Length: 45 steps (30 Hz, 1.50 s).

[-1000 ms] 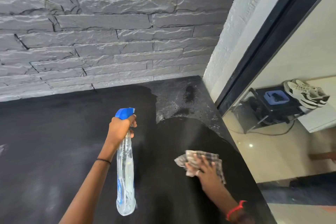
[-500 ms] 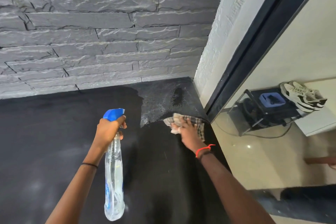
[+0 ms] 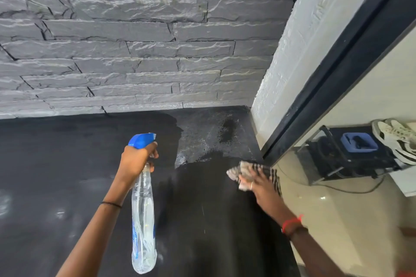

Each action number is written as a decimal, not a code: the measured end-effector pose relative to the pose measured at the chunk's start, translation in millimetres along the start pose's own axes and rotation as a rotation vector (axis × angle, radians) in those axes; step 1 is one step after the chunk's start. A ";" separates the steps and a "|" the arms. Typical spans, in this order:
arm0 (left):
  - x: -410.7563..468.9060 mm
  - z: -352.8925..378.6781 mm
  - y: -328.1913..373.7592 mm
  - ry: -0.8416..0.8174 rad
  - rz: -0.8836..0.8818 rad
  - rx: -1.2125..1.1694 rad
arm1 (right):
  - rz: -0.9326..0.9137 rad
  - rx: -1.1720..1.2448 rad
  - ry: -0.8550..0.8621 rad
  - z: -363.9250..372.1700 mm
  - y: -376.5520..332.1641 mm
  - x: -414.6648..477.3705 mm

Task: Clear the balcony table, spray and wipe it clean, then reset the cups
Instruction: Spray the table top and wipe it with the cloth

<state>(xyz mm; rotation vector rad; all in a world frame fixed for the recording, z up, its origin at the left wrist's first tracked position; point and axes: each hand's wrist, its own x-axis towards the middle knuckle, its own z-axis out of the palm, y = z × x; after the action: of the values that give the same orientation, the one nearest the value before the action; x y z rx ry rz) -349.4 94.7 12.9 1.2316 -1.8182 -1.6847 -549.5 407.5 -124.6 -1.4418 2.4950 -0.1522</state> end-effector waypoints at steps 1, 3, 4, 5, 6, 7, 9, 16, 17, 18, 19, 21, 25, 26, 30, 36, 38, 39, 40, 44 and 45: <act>0.2 -1.6 0.5 0.009 -0.004 0.009 | 0.035 -0.015 0.010 -11.4 7.4 24.4; 0.0 -4.6 1.0 0.019 -0.017 0.016 | 0.105 -0.037 -0.036 -28.0 10.7 70.1; 0.5 -6.7 0.9 0.028 -0.015 0.012 | 0.122 -0.021 -0.071 -35.4 3.4 90.4; 1.0 -8.6 0.8 0.035 -0.010 0.010 | 0.122 -0.013 -0.087 -36.7 -7.0 108.9; 1.2 -10.1 1.0 0.043 -0.007 0.010 | 0.099 -0.007 -0.084 -37.9 -22.5 123.3; 1.3 -11.3 1.4 0.054 -0.010 0.010 | 0.054 0.009 -0.071 -38.2 -41.5 132.5; 1.8 -12.8 2.3 0.080 -0.018 -0.002 | -0.067 0.011 -0.065 -33.0 -80.2 135.4; 6.9 -17.9 4.5 0.130 -0.030 -0.047 | -0.336 -0.108 -0.166 12.9 -108.1 45.5; 8.0 -19.1 4.2 0.138 -0.043 -0.048 | -0.319 -0.136 -0.184 14.0 -95.3 34.4; 9.0 -20.2 3.6 0.143 -0.051 -0.050 | -0.291 -0.144 -0.190 13.2 -79.0 26.0; 9.1 -20.7 3.3 0.145 -0.052 -0.051 | -0.249 -0.140 -0.174 9.6 -62.8 21.7; 8.8 -22.7 3.2 0.154 -0.044 -0.054 | -0.143 -0.109 -0.154 -2.6 -34.4 25.9; 5.8 -28.9 1.3 0.173 -0.049 -0.038 | -0.005 -0.026 -0.122 -25.2 -27.1 85.9; 5.1 -29.5 0.6 0.173 -0.048 -0.030 | 0.008 -0.024 -0.122 -28.8 -35.9 104.5; 2.8 -34.8 1.2 0.192 -0.072 -0.029 | -0.071 0.036 -0.123 -33.1 -103.1 157.2; 9.4 -38.0 7.5 0.185 -0.070 -0.013 | -0.251 0.047 -0.119 -1.4 -190.3 125.2; 13.6 -37.4 10.1 0.172 -0.063 -0.017 | -0.307 0.044 -0.061 12.3 -191.2 95.3; 15.3 -37.0 11.3 0.162 -0.058 -0.026 | -0.301 0.023 -0.097 17.6 -185.8 80.0; 17.6 -36.3 14.0 0.150 -0.050 -0.034 | -0.267 -0.023 -0.138 23.9 -173.2 69.0; 24.6 -32.9 18.9 0.102 -0.009 -0.045 | -0.153 -0.065 -0.003 32.1 -99.6 39.8; 26.4 -32.5 19.1 0.088 0.001 -0.043 | -0.110 -0.036 0.028 25.7 -83.9 37.2</act>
<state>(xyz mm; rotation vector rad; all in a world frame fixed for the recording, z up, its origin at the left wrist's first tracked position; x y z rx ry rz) -345.6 52.2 30.2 1.2665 -1.7216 -1.6340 -490.0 334.1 -137.4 -1.6033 2.4531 -0.1499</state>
